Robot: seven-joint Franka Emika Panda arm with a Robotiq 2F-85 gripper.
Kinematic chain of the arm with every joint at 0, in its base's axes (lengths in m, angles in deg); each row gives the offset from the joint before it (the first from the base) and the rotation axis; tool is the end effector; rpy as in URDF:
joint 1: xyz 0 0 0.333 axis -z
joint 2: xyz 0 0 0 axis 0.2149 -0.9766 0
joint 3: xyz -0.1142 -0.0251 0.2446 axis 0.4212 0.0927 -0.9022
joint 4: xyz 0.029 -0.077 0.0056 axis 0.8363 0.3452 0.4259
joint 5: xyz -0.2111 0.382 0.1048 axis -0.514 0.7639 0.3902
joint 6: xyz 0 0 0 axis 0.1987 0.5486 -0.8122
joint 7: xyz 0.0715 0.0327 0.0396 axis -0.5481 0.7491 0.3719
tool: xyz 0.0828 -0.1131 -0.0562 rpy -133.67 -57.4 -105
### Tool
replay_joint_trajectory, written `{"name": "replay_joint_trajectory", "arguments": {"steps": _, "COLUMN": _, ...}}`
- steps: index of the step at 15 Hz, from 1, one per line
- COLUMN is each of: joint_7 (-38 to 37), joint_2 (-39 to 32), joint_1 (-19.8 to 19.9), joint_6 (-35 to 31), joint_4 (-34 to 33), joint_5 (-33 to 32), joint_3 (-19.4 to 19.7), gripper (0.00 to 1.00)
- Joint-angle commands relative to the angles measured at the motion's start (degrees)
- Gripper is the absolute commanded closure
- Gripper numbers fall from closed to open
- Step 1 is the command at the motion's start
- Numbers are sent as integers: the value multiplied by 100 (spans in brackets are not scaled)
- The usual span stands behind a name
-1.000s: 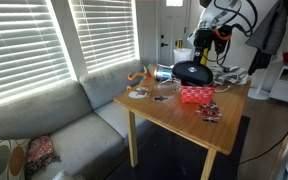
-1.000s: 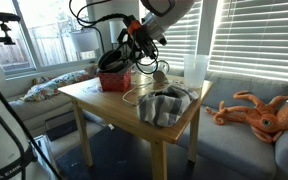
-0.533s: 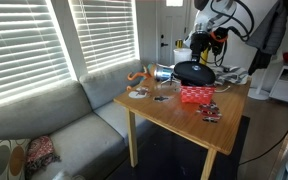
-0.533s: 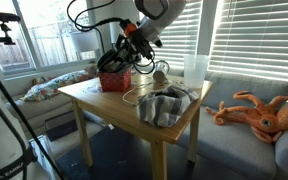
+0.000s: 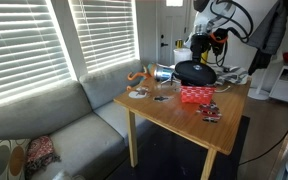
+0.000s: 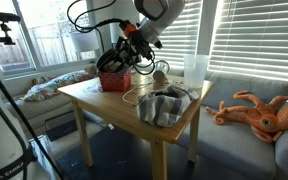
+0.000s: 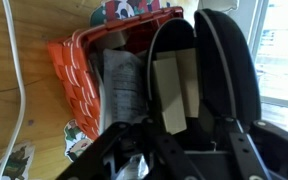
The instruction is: Pour the contents of the black pouch into the red basket
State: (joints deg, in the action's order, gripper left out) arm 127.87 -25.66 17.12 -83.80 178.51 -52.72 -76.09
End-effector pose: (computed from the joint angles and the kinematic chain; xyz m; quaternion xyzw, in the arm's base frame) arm 0.5270 0.0061 0.3188 -0.8941 -0.1901 0.1038 0.3919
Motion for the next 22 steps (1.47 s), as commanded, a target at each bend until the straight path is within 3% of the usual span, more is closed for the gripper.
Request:
{"name": "replay_joint_trajectory", "arguments": {"steps": 1, "joint_7": -169, "joint_2": -84, "joint_1": -62, "joint_6": -88, "joint_4": 61, "joint_5": -150, "joint_3": -75, "gripper": 55}}
{"name": "replay_joint_trajectory", "arguments": {"steps": 5, "joint_7": -281, "joint_2": -250, "joint_1": -115, "joint_6": -141, "joint_4": 43, "joint_5": -297, "joint_3": -149, "gripper": 59}}
{"name": "replay_joint_trajectory", "arguments": {"steps": 13, "joint_7": -446, "joint_2": -363, "joint_1": -258, "joint_6": -113, "joint_4": -38, "joint_5": -720, "joint_3": -327, "gripper": 52}}
{"name": "replay_joint_trajectory", "arguments": {"steps": 15, "joint_7": -441, "joint_2": -363, "joint_1": -273, "joint_6": -105, "joint_4": -56, "joint_5": -777, "joint_3": -347, "gripper": 79}}
{"name": "replay_joint_trajectory", "arguments": {"steps": 18, "joint_7": -406, "joint_2": -378, "joint_1": -254, "joint_6": -51, "joint_4": -89, "joint_5": -772, "joint_3": -349, "gripper": 99}}
{"name": "replay_joint_trajectory", "arguments": {"steps": 22, "joint_7": -349, "joint_2": -289, "joint_1": -164, "joint_6": 49, "joint_4": -163, "joint_5": -623, "joint_3": -293, "gripper": 99}}
